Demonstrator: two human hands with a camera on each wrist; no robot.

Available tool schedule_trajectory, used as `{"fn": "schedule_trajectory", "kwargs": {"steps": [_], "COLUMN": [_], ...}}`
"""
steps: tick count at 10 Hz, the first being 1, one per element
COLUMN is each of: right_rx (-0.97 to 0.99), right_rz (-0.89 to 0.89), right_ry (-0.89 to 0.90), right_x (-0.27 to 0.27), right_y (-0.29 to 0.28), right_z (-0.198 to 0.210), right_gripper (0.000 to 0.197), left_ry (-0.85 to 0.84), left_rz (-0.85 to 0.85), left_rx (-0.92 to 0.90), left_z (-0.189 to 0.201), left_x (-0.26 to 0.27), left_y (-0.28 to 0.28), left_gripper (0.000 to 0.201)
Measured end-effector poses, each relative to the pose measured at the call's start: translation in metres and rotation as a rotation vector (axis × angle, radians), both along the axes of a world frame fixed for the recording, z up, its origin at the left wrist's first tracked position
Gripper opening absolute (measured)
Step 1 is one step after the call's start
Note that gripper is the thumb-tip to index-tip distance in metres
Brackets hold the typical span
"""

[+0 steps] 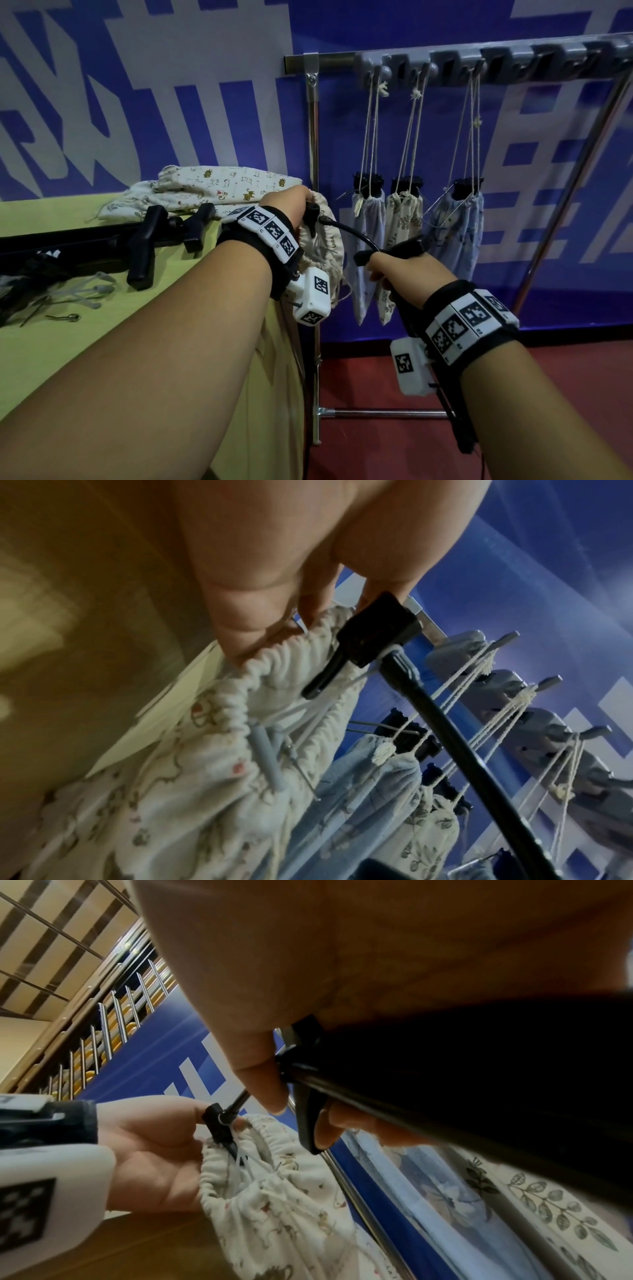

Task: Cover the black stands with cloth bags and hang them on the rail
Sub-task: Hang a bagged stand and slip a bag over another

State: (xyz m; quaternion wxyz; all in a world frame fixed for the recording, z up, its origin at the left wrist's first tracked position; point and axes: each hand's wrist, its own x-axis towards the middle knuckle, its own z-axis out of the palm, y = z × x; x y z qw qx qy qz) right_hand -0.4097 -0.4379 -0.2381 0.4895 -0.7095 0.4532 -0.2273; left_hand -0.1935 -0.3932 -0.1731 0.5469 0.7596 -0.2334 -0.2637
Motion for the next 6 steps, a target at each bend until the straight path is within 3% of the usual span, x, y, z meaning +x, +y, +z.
{"fn": "schedule_trajectory", "kwargs": {"steps": [1, 2, 3, 4, 6], "right_rx": [-0.040, -0.066, -0.087, -0.172, -0.163], "right_rz": [-0.028, -0.065, -0.076, -0.049, 0.074], "right_ry": [0.037, 0.049, 0.053, 0.056, -0.005], "right_x": [0.001, 0.002, 0.001, 0.001, 0.008], "right_y": [-0.002, -0.005, -0.004, 0.002, 0.017], "right_z": [-0.003, -0.005, -0.003, 0.000, 0.001], "right_gripper": [0.042, 0.047, 0.051, 0.064, 0.053], "left_ry": [-0.329, -0.413, -0.632, -0.667, -0.755], "left_rz": [-0.007, 0.045, -0.001, -0.058, -0.140], "left_rx": [0.094, 0.087, 0.152, 0.188, 0.304], "left_z": [0.006, 0.002, -0.003, -0.004, -0.006], "left_x": [-0.010, -0.011, -0.014, -0.018, -0.017], "left_y": [0.008, 0.005, 0.002, 0.001, 0.002], "left_gripper": [0.028, 0.024, 0.034, 0.026, 0.024]}}
